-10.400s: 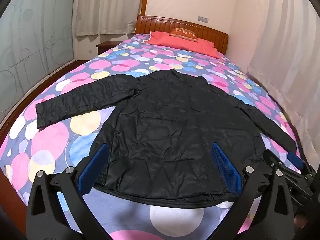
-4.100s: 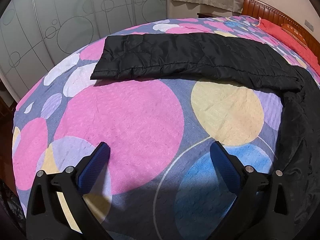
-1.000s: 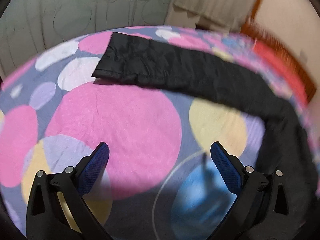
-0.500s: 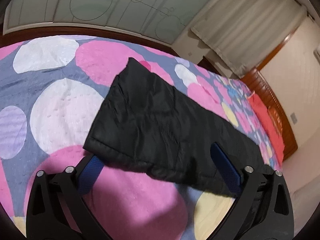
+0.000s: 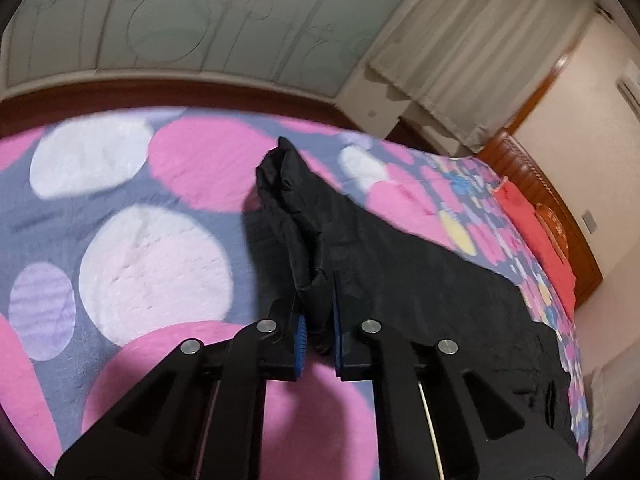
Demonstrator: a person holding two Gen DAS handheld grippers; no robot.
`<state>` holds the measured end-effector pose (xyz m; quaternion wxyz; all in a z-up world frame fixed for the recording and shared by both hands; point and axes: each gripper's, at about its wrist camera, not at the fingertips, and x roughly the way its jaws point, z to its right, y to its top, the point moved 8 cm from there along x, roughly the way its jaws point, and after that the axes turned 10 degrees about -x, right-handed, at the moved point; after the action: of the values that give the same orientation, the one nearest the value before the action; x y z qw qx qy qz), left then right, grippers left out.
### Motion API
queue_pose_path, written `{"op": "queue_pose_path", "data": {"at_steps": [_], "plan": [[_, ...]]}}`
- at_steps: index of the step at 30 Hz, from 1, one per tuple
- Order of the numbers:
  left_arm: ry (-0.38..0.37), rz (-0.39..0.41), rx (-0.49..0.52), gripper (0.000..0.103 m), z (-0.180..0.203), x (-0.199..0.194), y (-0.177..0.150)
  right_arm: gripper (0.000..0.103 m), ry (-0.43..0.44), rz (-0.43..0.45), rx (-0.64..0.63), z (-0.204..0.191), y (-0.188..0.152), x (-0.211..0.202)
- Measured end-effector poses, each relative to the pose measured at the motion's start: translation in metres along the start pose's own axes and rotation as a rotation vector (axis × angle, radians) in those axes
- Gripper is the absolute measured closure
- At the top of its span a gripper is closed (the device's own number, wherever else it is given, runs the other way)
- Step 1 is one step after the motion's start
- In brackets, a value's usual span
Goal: Fold large clothes
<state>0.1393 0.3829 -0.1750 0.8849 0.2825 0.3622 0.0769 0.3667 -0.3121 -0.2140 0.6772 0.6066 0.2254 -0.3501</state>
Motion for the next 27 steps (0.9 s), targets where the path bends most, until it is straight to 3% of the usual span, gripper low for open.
{"op": "queue_pose_path", "data": {"at_steps": [5, 9, 18, 27], "plan": [[-0.099, 0.039, 0.134, 0.094, 0.06, -0.033, -0.009, 0.023, 0.002, 0.001, 0.002, 0.0, 0.0, 0.0], [-0.19, 0.033, 0.287, 0.094, 0.127, -0.056, -0.041, 0.023, 0.002, 0.002, 0.003, 0.002, 0.001, 0.001], [-0.336, -0.12, 0.556, 0.094, 0.252, -0.063, -0.172, 0.023, 0.004, 0.004, 0.007, 0.003, 0.003, 0.001], [-0.381, -0.291, 0.751, 0.094, 0.306, -0.053, -0.305, 0.023, 0.003, 0.006, 0.009, 0.003, 0.004, 0.001]]}}
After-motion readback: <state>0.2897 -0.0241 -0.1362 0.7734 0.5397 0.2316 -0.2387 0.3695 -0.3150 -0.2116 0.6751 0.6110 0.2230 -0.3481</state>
